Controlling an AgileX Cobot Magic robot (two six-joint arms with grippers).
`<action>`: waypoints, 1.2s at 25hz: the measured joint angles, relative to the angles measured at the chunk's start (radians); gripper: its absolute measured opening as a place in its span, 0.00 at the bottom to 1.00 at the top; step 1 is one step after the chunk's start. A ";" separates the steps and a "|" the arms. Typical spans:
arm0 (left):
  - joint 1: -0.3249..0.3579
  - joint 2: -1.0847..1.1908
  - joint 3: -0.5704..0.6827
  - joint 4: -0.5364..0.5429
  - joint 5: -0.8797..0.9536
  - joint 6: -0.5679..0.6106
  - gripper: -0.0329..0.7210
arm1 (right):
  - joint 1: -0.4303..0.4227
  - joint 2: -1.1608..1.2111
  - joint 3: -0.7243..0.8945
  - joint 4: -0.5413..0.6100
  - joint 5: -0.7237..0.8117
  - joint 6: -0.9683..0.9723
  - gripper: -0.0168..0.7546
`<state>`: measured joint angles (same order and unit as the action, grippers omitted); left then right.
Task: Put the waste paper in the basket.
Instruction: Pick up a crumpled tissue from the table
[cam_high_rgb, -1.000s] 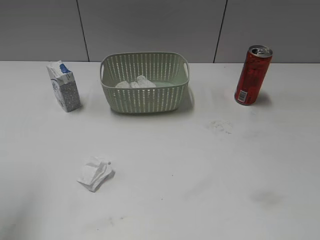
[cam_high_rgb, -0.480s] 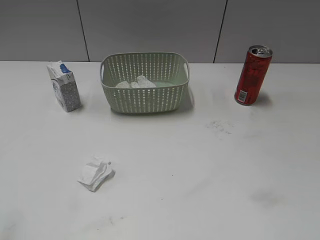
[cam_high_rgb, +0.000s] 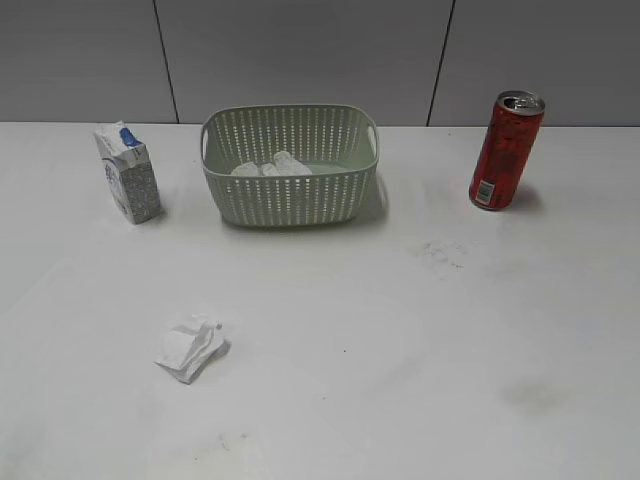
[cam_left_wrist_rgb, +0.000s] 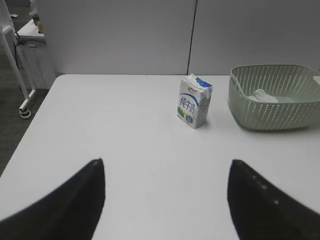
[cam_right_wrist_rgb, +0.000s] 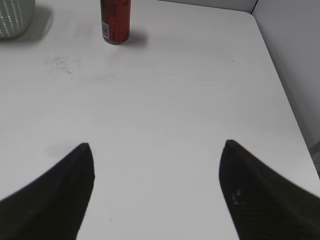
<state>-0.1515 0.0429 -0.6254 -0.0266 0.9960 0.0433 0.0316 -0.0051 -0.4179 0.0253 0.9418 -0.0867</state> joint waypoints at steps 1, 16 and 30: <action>0.000 -0.028 0.005 0.000 0.010 0.000 0.82 | 0.000 0.000 0.000 0.000 0.000 0.000 0.78; 0.000 -0.047 0.123 0.000 0.061 -0.001 0.79 | 0.000 0.000 0.000 -0.001 0.000 0.000 0.78; 0.000 0.146 -0.027 0.000 -0.093 0.024 0.78 | 0.000 0.000 0.000 -0.001 0.000 0.000 0.78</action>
<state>-0.1515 0.1890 -0.6523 -0.0263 0.9028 0.0673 0.0316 -0.0051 -0.4179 0.0241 0.9417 -0.0867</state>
